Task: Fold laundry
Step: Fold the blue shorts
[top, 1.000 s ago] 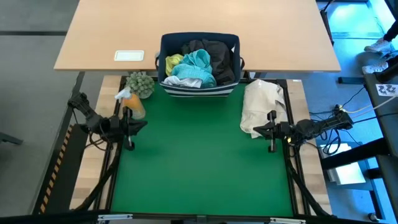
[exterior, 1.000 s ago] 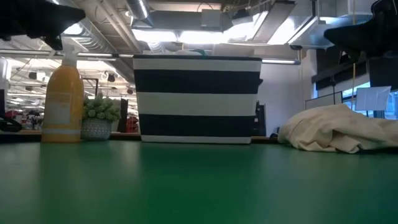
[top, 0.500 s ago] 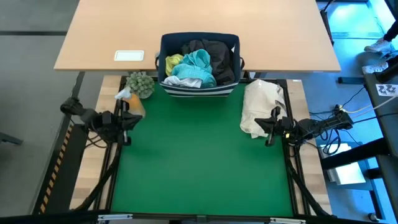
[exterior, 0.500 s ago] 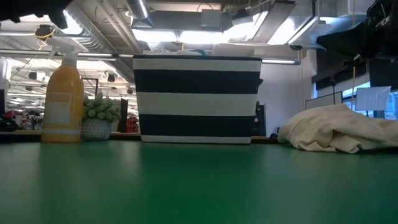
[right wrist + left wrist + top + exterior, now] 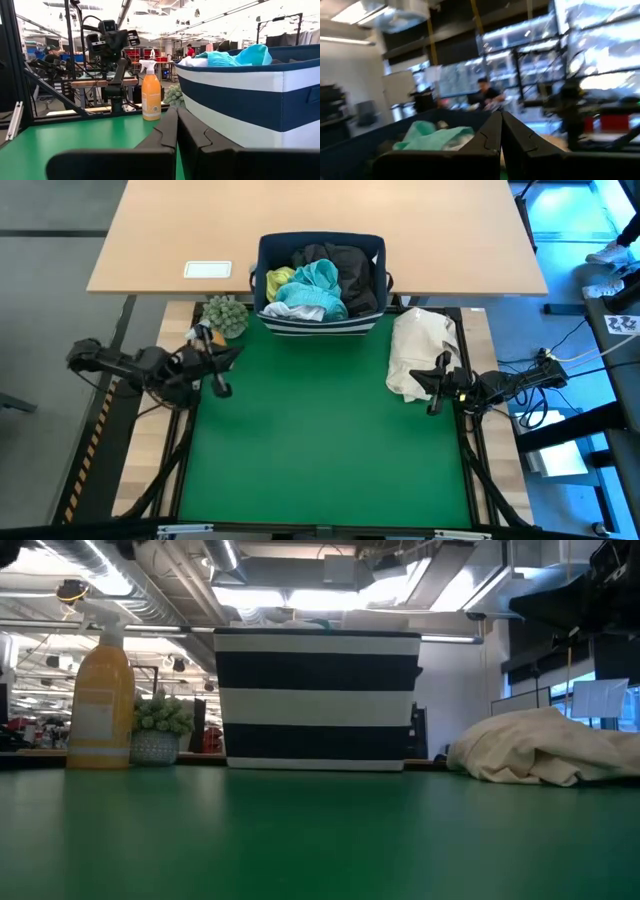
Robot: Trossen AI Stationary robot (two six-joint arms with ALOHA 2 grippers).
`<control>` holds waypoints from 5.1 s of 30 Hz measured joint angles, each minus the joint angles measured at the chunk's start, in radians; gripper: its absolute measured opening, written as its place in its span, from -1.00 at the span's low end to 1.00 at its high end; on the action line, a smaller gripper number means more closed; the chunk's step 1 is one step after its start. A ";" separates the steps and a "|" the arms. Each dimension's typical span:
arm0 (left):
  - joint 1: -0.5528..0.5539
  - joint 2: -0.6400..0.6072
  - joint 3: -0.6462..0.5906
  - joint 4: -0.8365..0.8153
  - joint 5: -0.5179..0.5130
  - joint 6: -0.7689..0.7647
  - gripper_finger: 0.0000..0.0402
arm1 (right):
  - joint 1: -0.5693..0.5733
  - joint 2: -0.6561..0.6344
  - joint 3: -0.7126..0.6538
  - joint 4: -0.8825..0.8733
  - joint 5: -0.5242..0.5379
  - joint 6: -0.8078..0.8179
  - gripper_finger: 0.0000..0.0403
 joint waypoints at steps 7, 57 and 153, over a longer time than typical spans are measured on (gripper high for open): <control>0.186 0.236 0.214 -0.122 0.010 0.002 -1.00 | 0.000 0.000 0.000 0.035 0.011 0.005 -0.97; 0.518 0.979 1.030 -0.894 0.127 0.175 0.30 | 0.000 0.000 0.000 0.010 0.042 0.020 -0.97; -0.417 0.991 0.980 -1.319 0.147 -0.737 -1.00 | 0.000 1.054 0.558 0.174 -0.088 -0.134 -0.97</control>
